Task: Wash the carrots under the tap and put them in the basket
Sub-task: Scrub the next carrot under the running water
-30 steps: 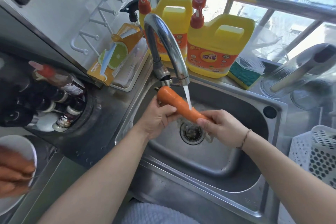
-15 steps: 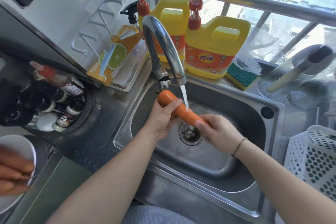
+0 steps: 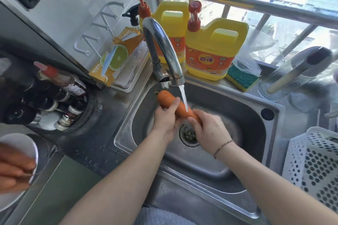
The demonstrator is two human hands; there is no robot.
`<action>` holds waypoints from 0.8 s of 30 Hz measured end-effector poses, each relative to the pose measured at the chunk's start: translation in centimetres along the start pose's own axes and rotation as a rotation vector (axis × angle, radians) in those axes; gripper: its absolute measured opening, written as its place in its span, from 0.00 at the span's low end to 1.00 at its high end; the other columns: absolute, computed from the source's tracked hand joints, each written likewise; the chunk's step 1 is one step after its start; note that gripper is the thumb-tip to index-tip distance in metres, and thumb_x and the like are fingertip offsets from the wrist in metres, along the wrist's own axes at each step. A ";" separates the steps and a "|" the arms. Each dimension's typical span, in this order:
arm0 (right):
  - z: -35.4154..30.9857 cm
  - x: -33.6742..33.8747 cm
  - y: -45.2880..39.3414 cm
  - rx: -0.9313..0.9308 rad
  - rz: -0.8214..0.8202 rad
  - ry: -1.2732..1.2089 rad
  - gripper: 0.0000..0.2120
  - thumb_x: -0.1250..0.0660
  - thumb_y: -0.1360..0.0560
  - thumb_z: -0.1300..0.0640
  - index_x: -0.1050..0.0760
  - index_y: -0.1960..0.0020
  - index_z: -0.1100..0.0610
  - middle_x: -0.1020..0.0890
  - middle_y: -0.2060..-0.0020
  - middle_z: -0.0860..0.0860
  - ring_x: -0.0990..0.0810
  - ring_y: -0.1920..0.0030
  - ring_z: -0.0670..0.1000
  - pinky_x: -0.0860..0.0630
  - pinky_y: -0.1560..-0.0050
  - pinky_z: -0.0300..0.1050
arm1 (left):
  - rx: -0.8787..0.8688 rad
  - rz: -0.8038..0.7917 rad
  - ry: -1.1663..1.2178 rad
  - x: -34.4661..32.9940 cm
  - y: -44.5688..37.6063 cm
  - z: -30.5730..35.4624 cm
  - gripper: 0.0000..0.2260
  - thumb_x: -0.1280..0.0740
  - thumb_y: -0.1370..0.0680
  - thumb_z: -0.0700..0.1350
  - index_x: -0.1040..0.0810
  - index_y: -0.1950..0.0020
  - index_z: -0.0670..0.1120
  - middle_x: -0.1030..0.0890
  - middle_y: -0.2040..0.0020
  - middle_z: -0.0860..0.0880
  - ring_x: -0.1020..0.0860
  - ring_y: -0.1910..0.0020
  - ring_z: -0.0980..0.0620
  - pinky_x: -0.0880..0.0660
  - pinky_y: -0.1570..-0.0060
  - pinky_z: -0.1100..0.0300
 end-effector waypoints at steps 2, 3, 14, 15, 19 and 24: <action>1.3 -0.3 -0.4 -0.143 -0.059 -0.125 0.16 0.40 0.18 0.50 0.21 0.59 0.56 0.20 0.69 0.52 0.22 0.65 0.57 0.27 0.60 0.50 | -0.041 -0.130 0.019 -0.7 0.8 0.2 0.12 0.35 0.21 0.32 0.29 0.38 0.39 0.18 0.52 0.41 0.17 0.57 0.47 0.17 0.60 0.58; 2.1 -0.3 -0.5 -0.244 -0.094 -0.248 0.19 0.41 0.18 0.50 0.24 0.64 0.56 0.23 0.73 0.50 0.25 0.70 0.55 0.29 0.64 0.48 | -0.051 -0.183 0.025 -0.9 1.1 0.2 0.14 0.37 0.21 0.30 0.30 0.37 0.39 0.18 0.53 0.43 0.17 0.58 0.49 0.17 0.57 0.58; 2.6 -3.3 2.4 -0.455 -0.418 -0.669 0.16 0.45 0.16 0.51 0.26 0.56 0.59 0.26 0.70 0.56 0.34 0.77 0.51 0.38 0.77 0.37 | -0.102 0.108 -0.120 1.9 -0.6 3.4 0.17 0.43 0.16 0.58 0.29 0.38 0.46 0.20 0.52 0.42 0.17 0.60 0.47 0.18 0.62 0.51; 3.0 -2.4 1.9 -0.444 -0.337 -0.597 0.16 0.43 0.17 0.51 0.25 0.57 0.57 0.24 0.70 0.55 0.32 0.76 0.50 0.35 0.76 0.39 | -0.100 0.077 -0.206 1.8 -0.6 3.5 0.17 0.44 0.16 0.58 0.29 0.38 0.46 0.20 0.47 0.41 0.17 0.55 0.46 0.18 0.63 0.52; 2.4 -0.2 -0.3 -0.262 -0.162 -0.120 0.11 0.37 0.22 0.42 0.23 0.54 0.49 0.21 0.66 0.46 0.22 0.64 0.49 0.26 0.61 0.45 | -0.095 -0.039 -0.380 0.3 -0.1 3.8 0.13 0.41 0.16 0.55 0.30 0.39 0.47 0.22 0.39 0.41 0.18 0.46 0.43 0.19 0.61 0.52; 0.5 -0.2 -1.9 -0.194 -0.125 -0.040 0.16 0.38 0.23 0.39 0.25 0.38 0.43 0.18 0.52 0.47 0.20 0.51 0.55 0.22 0.49 0.51 | -0.017 -0.140 -0.310 -0.2 0.5 3.4 0.16 0.33 0.20 0.41 0.33 0.34 0.42 0.24 0.38 0.37 0.17 0.50 0.42 0.18 0.59 0.51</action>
Point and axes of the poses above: each hand's wrist, its own y-axis away from the middle knuckle, its own x-axis out of the back of the hand, z = x × y, the point moved 9 cm from there along -y, towards the middle knuckle
